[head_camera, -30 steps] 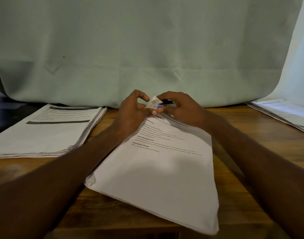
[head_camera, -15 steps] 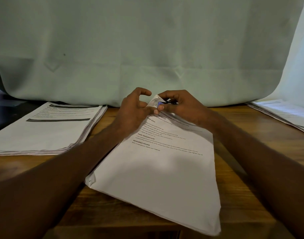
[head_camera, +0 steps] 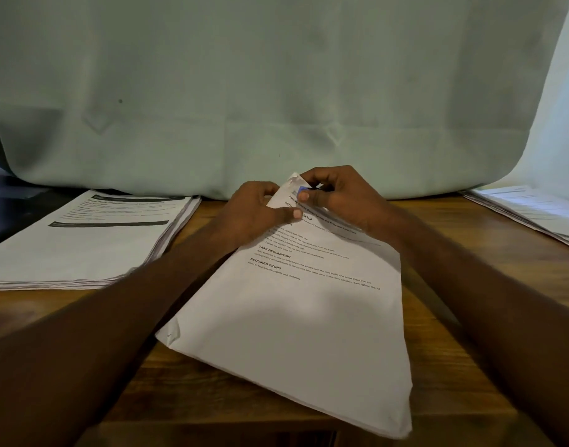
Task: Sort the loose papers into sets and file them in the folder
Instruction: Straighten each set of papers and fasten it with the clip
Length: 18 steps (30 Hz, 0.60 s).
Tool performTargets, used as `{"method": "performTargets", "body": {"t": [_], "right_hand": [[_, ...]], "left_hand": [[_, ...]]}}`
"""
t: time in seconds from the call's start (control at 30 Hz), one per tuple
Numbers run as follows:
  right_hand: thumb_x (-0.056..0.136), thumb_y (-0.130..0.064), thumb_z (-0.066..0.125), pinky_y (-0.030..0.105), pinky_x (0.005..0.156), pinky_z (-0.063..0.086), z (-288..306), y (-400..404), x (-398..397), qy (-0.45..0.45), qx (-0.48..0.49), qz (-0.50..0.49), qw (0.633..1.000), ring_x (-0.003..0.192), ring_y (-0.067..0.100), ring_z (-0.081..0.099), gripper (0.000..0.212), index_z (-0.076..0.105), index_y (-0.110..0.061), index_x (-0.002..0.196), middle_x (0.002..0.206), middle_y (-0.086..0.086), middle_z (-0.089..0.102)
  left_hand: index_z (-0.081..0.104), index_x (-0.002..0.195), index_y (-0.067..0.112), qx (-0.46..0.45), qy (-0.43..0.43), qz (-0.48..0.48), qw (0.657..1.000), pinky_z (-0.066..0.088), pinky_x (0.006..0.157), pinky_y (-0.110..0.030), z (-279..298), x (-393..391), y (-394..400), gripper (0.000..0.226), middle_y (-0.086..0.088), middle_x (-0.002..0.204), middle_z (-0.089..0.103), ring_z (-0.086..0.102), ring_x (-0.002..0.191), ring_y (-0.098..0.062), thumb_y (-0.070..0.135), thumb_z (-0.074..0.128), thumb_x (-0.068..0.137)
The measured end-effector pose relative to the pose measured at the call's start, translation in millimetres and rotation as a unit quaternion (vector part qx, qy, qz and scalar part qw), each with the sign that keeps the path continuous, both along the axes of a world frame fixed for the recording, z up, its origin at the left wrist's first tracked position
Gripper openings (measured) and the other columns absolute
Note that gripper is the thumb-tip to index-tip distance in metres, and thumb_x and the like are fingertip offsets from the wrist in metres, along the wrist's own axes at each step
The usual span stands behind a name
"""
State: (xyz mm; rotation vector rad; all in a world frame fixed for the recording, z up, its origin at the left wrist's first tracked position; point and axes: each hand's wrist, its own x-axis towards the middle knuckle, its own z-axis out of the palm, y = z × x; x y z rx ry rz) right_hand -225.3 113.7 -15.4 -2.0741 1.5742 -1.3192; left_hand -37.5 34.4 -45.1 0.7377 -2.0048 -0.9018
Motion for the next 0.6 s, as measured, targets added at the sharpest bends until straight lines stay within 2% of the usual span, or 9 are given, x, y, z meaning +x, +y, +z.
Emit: {"method": "performTargets", "body": {"t": [0.1, 0.2, 0.37, 0.6], "right_hand": [[0.094, -0.021, 0.072, 0.027, 0.082, 0.058, 1.8, 0.5, -2.9, -0.008, -0.003, 0.006, 1.000, 0.090, 0.014, 0.073, 0.017, 0.076, -0.019, 0.111, 0.100, -0.006, 0.077], [0.095, -0.019, 0.072, 0.030, 0.087, 0.058, 0.2, -0.9, 0.2, -0.016, -0.004, 0.014, 1.000, 0.095, 0.018, 0.072, 0.020, 0.076, -0.015, 0.114, 0.103, -0.003, 0.077], [0.095, -0.019, 0.072, 0.021, 0.080, 0.056, -0.1, -4.0, 1.7, -0.025, -0.011, 0.012, 1.000, 0.092, 0.010, 0.071, 0.024, 0.074, -0.015, 0.118, 0.105, -0.003, 0.076], [0.094, -0.018, 0.073, 0.024, 0.085, 0.057, -0.8, -2.4, 3.3, -0.010, -0.007, 0.011, 1.000, 0.095, 0.013, 0.071, 0.025, 0.074, -0.014, 0.118, 0.106, -0.003, 0.077]], "left_hand": [[0.080, 0.106, 0.014, 0.028, 0.030, -0.037, 0.998, 0.056, 0.095, -0.057, -6.8, 1.6, -6.3, 0.037, -0.006, 0.098, 0.079, 0.076, 0.094, -0.028, 0.039, 0.086, 0.079], [0.081, 0.102, 0.010, 0.057, 0.058, -0.049, 0.995, 0.055, 0.097, -0.059, -11.0, 0.5, -9.7, 0.025, -0.011, 0.097, 0.079, 0.076, 0.095, -0.032, 0.024, 0.086, 0.081], [0.081, 0.103, 0.013, 0.077, 0.070, -0.067, 0.992, 0.054, 0.098, -0.059, -12.2, 0.4, -13.5, 0.051, -0.014, 0.101, 0.078, 0.075, 0.099, -0.035, 0.045, 0.088, 0.064], [0.082, 0.102, 0.014, 0.074, 0.090, -0.081, 0.990, 0.052, 0.100, -0.062, -15.5, -2.7, -16.6, 0.051, -0.015, 0.103, 0.078, 0.073, 0.102, -0.037, 0.046, 0.089, 0.063]]}}
